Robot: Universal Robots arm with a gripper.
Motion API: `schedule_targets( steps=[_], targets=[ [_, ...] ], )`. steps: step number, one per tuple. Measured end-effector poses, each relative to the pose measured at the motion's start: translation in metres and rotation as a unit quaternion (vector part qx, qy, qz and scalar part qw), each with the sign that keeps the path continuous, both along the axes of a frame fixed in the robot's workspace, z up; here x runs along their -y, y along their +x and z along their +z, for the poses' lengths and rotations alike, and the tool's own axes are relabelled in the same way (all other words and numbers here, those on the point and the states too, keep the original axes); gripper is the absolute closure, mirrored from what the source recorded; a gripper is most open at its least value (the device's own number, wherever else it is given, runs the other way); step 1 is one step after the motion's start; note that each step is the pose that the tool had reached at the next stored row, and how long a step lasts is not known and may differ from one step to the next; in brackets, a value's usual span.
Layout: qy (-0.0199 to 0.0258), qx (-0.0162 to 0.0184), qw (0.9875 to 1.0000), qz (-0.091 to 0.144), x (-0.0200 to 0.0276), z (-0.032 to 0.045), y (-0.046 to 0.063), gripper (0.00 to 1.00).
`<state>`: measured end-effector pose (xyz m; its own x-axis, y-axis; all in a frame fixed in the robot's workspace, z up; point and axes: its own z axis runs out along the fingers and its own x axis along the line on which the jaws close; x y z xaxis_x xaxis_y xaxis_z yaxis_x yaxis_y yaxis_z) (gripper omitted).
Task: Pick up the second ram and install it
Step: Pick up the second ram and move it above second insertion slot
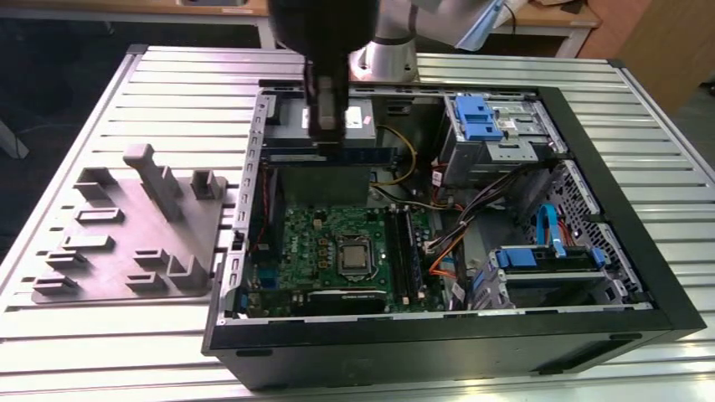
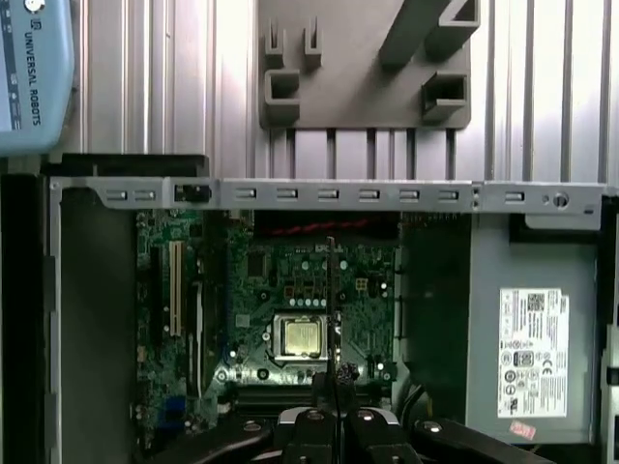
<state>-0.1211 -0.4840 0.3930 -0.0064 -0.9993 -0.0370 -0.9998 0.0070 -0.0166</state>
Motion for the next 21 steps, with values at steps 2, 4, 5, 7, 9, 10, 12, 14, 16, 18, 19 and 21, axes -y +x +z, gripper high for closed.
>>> schedule_targets(
  steps=[2,4,5,7,9,10,12,14,16,18,19,21],
  targets=[
    [0.0,-0.0001,1.0,0.0,0.0,-0.0006,0.009,0.89],
    [0.0001,-0.0001,1.0,0.0,0.0,-0.0013,0.018,0.89],
    [0.0001,-0.0001,1.0,0.0,0.0,-0.0015,0.022,0.89],
    [0.0001,-0.0002,1.0,0.0,0.0,-0.0016,0.029,0.89],
    [0.0001,-0.0002,1.0,0.0,0.0001,-0.0017,0.03,0.89],
    [0.0001,-0.0002,1.0,0.0,0.0001,-0.0017,0.03,0.89],
    [0.0002,-0.0002,1.0,0.0,0.0,-0.0024,0.03,0.89],
    [0.0,-0.0002,1.0,0.0,0.0,-0.0055,0.03,0.89],
    [0.0,-0.0002,1.0,-0.001,0.0,-0.0091,0.03,0.89],
    [0.0001,-0.0002,1.0,-0.001,0.0,-0.0129,0.03,0.89],
    [0.0001,-0.0002,1.0,-0.001,0.0,-0.0147,0.03,0.89],
    [0.0001,-0.0002,1.0,-0.003,0.0,-0.0183,0.031,0.89]
  ],
)
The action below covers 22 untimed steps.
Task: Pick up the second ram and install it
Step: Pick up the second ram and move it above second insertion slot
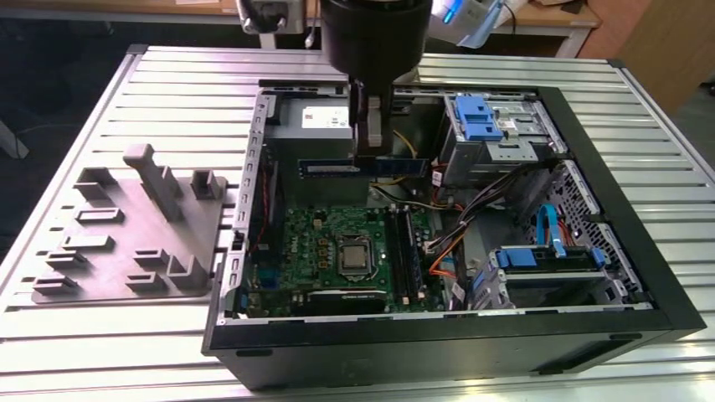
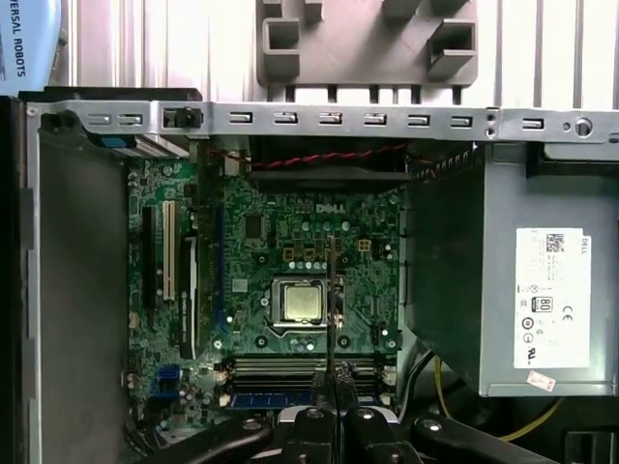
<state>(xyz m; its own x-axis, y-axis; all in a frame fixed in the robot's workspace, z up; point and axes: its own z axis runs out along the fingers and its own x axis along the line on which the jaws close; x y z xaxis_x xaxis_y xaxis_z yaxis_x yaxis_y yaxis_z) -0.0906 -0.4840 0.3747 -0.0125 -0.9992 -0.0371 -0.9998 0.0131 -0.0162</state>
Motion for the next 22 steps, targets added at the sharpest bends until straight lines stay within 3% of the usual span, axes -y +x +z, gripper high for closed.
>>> schedule_targets(
  steps=[7,12,17,22],
  targets=[
    [0.0004,0.0,1.0,-0.006,0.0,-0.0127,0.001,0.89],
    [0.0005,0.0001,1.0,-0.007,0.0,-0.0158,0.001,0.89],
    [0.0004,0.0,1.0,-0.007,-0.0001,-0.0248,0.001,0.89],
    [0.0009,-0.0001,1.0,-0.007,-0.0041,-0.0318,0.001,0.89]
  ],
)
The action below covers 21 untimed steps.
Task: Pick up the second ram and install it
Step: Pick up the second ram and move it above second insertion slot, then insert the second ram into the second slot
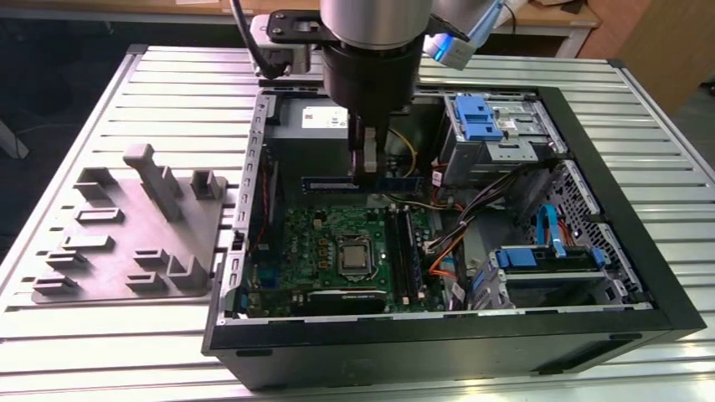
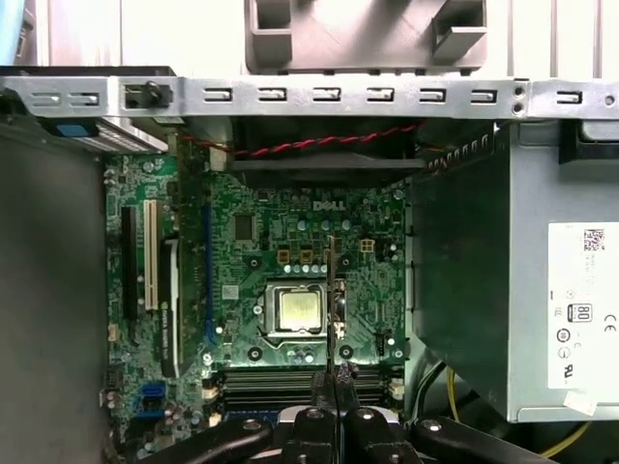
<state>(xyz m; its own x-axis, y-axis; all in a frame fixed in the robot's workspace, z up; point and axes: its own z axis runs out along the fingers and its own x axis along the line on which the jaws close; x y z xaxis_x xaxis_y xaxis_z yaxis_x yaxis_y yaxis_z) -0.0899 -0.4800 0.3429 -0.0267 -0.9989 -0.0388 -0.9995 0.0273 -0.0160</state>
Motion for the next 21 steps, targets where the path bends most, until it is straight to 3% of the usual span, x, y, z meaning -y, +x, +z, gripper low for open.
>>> schedule_targets(
  steps=[3,15,21],
  targets=[
    [0.0001,0.0,1.0,0.0,-0.0032,-0.0037,0.0,0.89],
    [0.0,-0.0001,1.0,-0.002,-0.0034,-0.0251,0.0,0.89],
    [0.0,-0.0001,1.0,-0.002,-0.0034,-0.027,0.0,0.89]
  ],
)
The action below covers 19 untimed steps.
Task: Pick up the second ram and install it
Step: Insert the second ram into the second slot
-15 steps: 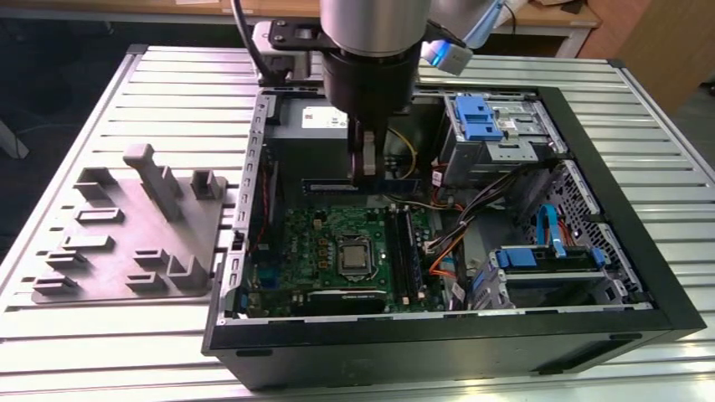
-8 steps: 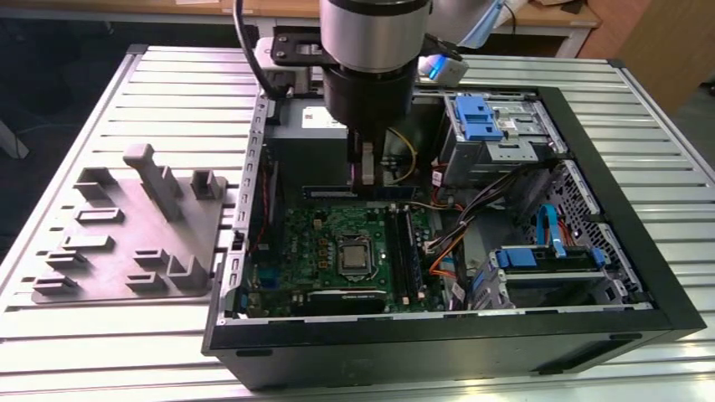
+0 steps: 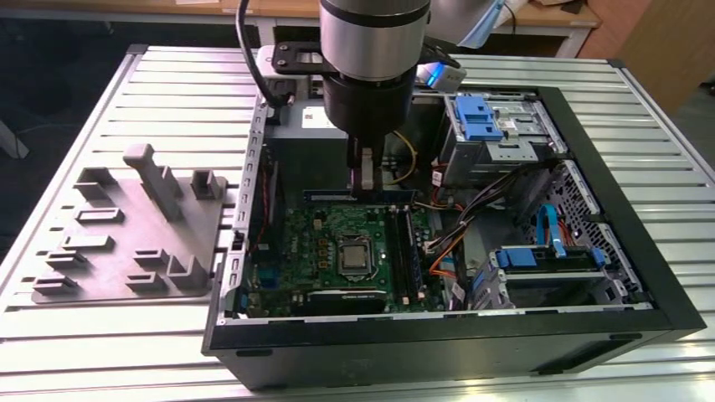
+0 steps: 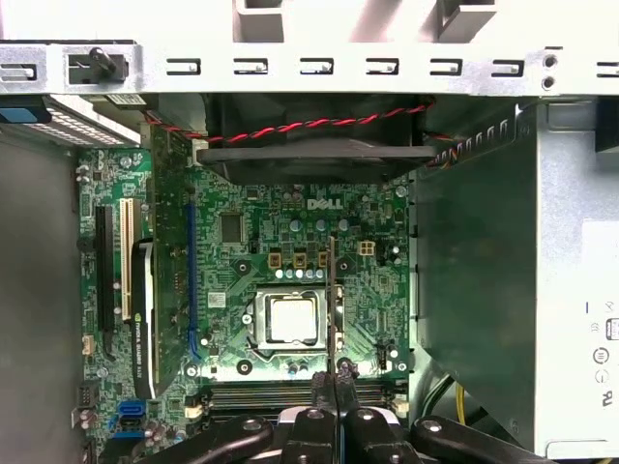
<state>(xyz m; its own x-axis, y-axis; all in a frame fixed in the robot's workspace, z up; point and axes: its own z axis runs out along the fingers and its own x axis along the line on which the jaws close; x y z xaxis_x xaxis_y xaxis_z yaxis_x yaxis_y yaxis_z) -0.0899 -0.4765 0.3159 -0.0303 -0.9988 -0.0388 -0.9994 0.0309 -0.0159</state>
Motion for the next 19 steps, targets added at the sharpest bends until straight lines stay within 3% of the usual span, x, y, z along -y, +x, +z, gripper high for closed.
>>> schedule_targets(
  steps=[10,14,19],
  targets=[
    [0.0,0.0,1.0,-0.001,0.0,-0.0001,0.0,0.89],
    [0.0,0.0,0.9995,-0.031,0.0,-0.0005,0.0,0.89],
    [0.0,0.0,0.997,-0.077,0.0,-0.0013,0.0,0.89]
  ],
)
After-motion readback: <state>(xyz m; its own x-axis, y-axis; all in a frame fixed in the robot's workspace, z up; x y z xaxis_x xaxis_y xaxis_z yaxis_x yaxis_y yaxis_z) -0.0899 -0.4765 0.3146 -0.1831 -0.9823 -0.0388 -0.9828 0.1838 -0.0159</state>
